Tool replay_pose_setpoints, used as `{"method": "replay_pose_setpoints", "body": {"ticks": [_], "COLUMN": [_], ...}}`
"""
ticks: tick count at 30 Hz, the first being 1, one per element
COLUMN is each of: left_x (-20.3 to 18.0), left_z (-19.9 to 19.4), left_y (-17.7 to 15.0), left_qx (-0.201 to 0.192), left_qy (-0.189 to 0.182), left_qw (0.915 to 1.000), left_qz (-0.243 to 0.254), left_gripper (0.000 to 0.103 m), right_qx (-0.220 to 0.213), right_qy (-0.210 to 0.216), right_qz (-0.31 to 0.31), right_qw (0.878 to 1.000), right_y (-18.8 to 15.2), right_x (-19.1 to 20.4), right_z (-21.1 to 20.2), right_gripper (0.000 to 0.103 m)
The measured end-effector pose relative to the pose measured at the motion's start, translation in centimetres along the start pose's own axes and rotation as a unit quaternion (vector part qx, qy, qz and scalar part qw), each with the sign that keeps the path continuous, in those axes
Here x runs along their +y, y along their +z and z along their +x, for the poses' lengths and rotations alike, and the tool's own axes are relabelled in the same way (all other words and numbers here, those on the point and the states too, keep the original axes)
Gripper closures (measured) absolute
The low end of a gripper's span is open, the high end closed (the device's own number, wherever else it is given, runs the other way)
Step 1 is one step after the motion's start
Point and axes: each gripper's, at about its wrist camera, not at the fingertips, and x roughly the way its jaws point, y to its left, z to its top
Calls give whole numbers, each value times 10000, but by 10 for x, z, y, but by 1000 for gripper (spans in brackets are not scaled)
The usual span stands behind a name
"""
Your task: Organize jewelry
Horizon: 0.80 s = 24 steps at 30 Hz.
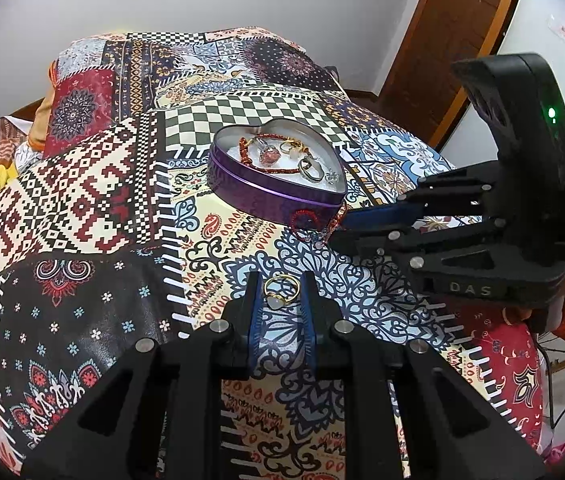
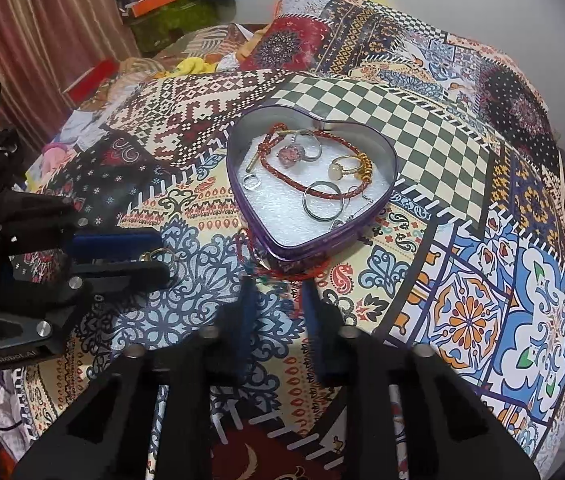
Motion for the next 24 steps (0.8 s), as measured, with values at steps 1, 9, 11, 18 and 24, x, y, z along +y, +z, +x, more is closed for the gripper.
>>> {"method": "replay_pose_setpoints", "body": {"ticks": [1, 9, 11, 18, 24], "left_x": [0, 3, 2, -5, -7], "left_z": [-1, -17, -23, -46, -58], "left_y": [0, 5, 8, 19, 32], "left_qx": [-1, -145, -201, -457, -648], "left_qy": [10, 76, 100, 193, 152], "left_qw": [10000, 9998, 9997, 9988, 9978], "left_qz": [-7, -123, -103, 26, 59], "left_gripper": [86, 86, 86, 86, 86], "right_qx": [-9, -192, -323, -761, -1104], "right_qy": [-51, -153, -140, -162, -189], "right_qz": [1, 70, 118, 197, 166], "right_qw": [10000, 9997, 9993, 9968, 9936], "right_y": [1, 0, -2, 1, 12], "right_x": [1, 6, 8, 14, 17], "right_z": [1, -11, -20, -56, -82], "right_gripper": [92, 96, 96, 96, 96]}}
